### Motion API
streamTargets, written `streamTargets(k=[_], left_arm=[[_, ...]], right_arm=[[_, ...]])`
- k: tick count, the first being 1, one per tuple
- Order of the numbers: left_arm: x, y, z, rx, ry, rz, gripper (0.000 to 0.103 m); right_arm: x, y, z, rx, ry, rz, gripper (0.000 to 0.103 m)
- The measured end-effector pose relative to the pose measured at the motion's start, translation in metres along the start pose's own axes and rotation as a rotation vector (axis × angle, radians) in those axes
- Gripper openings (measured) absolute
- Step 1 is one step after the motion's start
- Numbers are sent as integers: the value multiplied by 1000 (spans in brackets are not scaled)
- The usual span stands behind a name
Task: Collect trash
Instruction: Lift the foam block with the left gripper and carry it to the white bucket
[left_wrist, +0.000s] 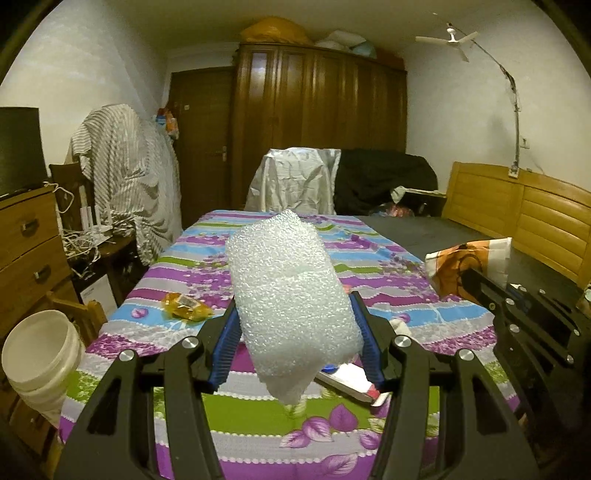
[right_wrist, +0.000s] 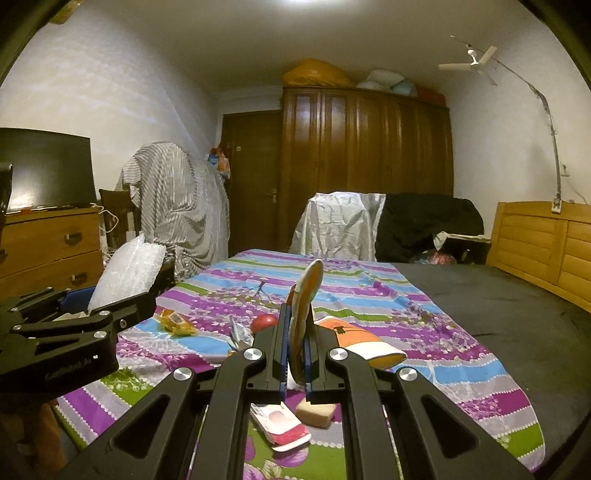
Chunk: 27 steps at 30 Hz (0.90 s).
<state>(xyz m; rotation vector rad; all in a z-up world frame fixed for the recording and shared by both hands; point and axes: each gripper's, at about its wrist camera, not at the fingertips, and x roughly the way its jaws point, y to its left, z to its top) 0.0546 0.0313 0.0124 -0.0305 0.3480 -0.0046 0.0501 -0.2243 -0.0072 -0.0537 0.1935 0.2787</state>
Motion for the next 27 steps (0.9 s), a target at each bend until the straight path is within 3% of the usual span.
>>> streamTargets(k=[12, 27], left_arm=[[-12, 84, 18, -73, -19, 175, 54], [-42, 238, 27, -216, -20, 432, 54]], right_arm=[[39, 67, 48, -56, -32, 178, 7], [111, 246, 106, -132, 20, 474, 7]])
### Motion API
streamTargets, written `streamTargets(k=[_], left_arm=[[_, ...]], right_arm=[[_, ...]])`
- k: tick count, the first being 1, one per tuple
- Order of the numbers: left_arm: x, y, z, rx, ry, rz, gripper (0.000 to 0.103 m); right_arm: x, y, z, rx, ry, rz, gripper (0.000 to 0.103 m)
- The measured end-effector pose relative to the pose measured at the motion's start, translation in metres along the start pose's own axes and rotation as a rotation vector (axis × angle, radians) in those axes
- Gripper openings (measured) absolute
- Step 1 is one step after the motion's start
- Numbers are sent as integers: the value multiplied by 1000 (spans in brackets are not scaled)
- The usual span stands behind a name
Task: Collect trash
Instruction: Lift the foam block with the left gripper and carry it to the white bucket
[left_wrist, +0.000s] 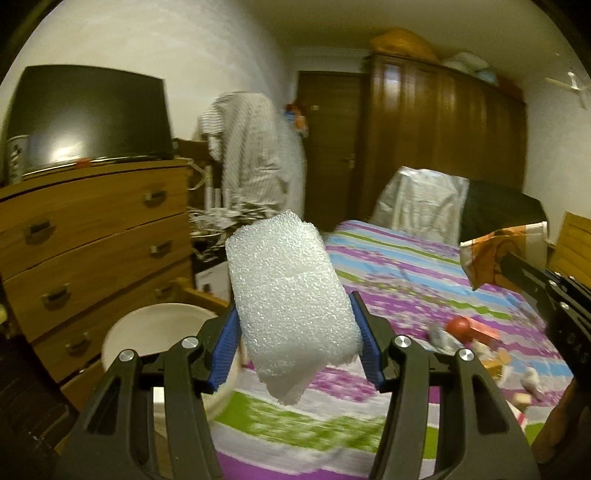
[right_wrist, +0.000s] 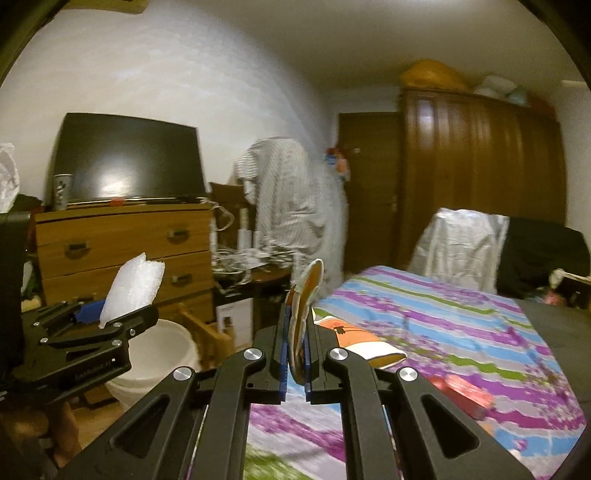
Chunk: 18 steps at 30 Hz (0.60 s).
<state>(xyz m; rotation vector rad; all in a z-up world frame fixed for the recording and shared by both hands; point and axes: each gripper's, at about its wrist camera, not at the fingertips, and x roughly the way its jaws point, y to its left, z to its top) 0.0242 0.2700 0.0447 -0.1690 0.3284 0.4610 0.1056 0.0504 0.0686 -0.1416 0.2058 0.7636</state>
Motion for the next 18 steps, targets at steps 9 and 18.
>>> streamTargets(k=[9, 18], left_arm=[[15, 80, 13, -60, 35, 124, 54], [38, 138, 10, -102, 104, 186, 54]], right_arm=[[91, 88, 46, -58, 57, 153, 7], [200, 177, 61, -87, 203, 331, 7]])
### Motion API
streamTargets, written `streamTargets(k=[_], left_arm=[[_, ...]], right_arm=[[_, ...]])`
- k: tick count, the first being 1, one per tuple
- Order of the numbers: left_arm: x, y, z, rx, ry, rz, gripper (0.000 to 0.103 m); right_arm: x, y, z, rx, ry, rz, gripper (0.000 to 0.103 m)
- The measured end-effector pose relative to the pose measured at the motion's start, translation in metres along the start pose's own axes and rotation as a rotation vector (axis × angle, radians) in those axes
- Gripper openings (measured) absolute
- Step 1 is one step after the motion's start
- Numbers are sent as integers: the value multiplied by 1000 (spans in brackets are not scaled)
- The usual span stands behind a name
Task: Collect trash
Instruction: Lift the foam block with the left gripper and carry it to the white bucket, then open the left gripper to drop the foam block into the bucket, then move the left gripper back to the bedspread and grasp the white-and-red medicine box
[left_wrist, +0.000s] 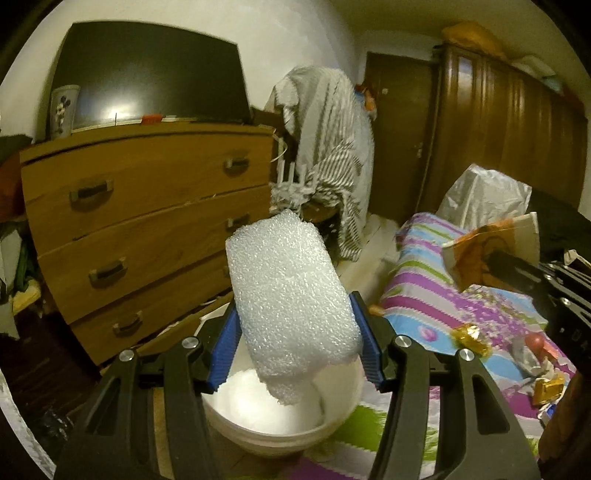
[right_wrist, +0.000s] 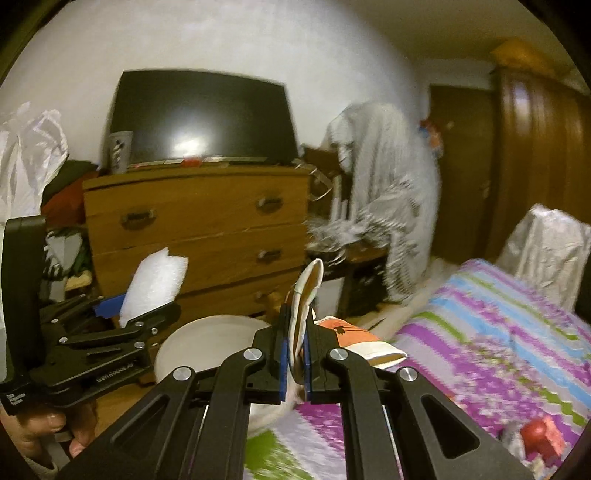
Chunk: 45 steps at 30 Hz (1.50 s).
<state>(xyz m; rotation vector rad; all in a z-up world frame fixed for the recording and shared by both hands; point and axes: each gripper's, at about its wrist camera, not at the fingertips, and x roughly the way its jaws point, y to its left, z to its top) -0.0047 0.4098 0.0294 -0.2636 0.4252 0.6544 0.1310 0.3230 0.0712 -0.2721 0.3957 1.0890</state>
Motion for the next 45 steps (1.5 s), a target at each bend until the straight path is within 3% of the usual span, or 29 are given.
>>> streamTargets(k=[11, 18, 25, 26, 27, 28, 29, 39, 45], left_arm=[[78, 49, -18, -36, 193, -3, 54], [114, 62, -36, -48, 278, -13, 54], [127, 69, -43, -56, 295, 0, 60], [128, 68, -42, -57, 296, 3, 65], [127, 69, -42, -57, 292, 12, 76], [127, 69, -42, -57, 285, 22, 83], [127, 69, -42, -57, 282, 28, 85], [119, 75, -43, -69, 280, 44, 86], [98, 61, -44, -81, 260, -6, 86]], right_arm=[[140, 8, -17, 89, 293, 185, 7], [189, 9, -43, 111, 380, 213, 7], [193, 2, -58, 116, 392, 209, 8], [193, 1, -58, 121, 391, 208, 13], [193, -1, -58, 126, 388, 206, 19], [192, -4, -59, 137, 381, 206, 37], [190, -6, -58, 143, 377, 206, 44], [164, -27, -60, 188, 331, 180, 44], [97, -37, -65, 191, 232, 149, 45]])
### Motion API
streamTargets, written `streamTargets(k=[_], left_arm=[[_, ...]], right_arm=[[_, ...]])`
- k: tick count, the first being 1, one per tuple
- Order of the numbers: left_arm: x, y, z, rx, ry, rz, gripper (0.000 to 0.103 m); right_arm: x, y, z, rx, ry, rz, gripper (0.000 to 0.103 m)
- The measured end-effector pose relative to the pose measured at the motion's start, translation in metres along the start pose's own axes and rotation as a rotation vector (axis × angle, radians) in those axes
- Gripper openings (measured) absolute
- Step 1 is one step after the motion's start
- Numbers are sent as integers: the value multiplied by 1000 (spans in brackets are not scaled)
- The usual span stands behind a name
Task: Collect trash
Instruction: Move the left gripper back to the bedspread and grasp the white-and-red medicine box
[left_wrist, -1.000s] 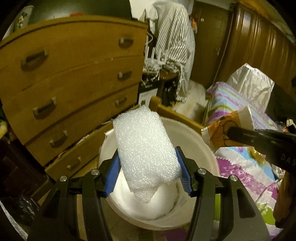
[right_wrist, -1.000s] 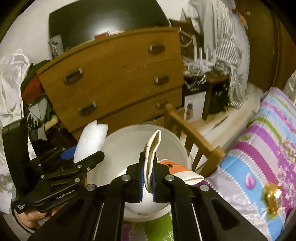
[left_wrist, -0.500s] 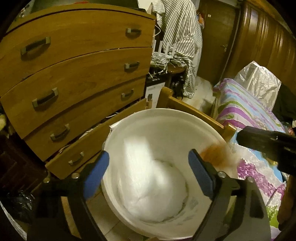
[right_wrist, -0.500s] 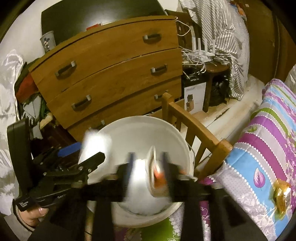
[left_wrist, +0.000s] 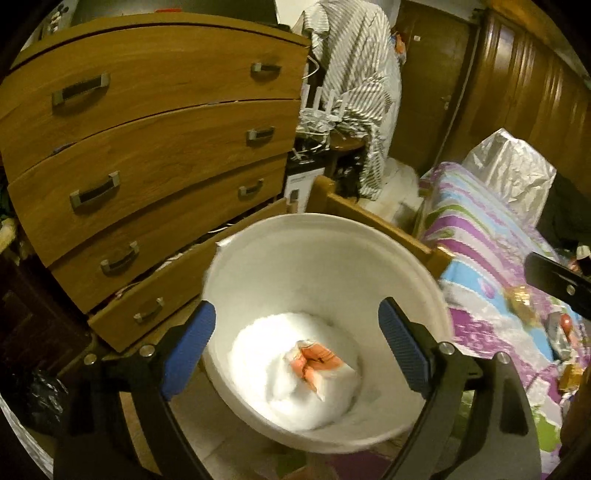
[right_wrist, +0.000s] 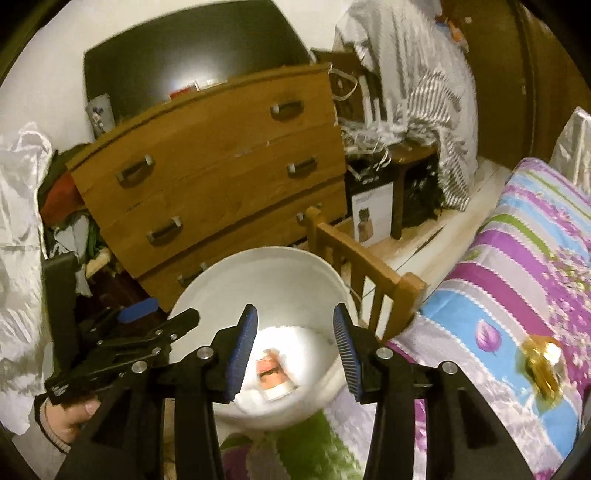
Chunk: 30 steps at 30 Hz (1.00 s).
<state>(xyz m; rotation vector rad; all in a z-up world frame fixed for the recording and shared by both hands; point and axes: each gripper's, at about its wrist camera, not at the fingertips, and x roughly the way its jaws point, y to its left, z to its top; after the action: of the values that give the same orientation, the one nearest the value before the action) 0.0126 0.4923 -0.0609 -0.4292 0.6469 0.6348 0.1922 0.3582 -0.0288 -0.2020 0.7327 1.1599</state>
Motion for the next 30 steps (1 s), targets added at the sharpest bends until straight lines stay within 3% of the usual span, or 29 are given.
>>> streamTargets(k=[7, 13, 17, 22, 25, 28, 30], left_arm=[[-25, -67, -24, 99, -3, -118, 86], [-27, -156, -61, 233, 65, -254, 86], [-28, -215, -93, 309, 122, -347, 86], [-34, -277, -132, 399, 173, -429, 86], [-37, -304, -148, 440, 191, -451, 86], [-39, -323, -156, 467, 201, -463, 86], [-42, -328, -158, 480, 203, -467, 86]], right_arm=[[-121, -21, -67, 29, -140, -77, 53], [-203, -71, -146, 113, -155, -183, 54], [-254, -123, -211, 196, -136, -304, 54], [-321, -204, -301, 375, -121, -519, 54], [-349, -247, -347, 485, -118, -599, 54], [-347, -274, -368, 539, -88, -592, 56], [-336, -284, -377, 572, -65, -538, 58]])
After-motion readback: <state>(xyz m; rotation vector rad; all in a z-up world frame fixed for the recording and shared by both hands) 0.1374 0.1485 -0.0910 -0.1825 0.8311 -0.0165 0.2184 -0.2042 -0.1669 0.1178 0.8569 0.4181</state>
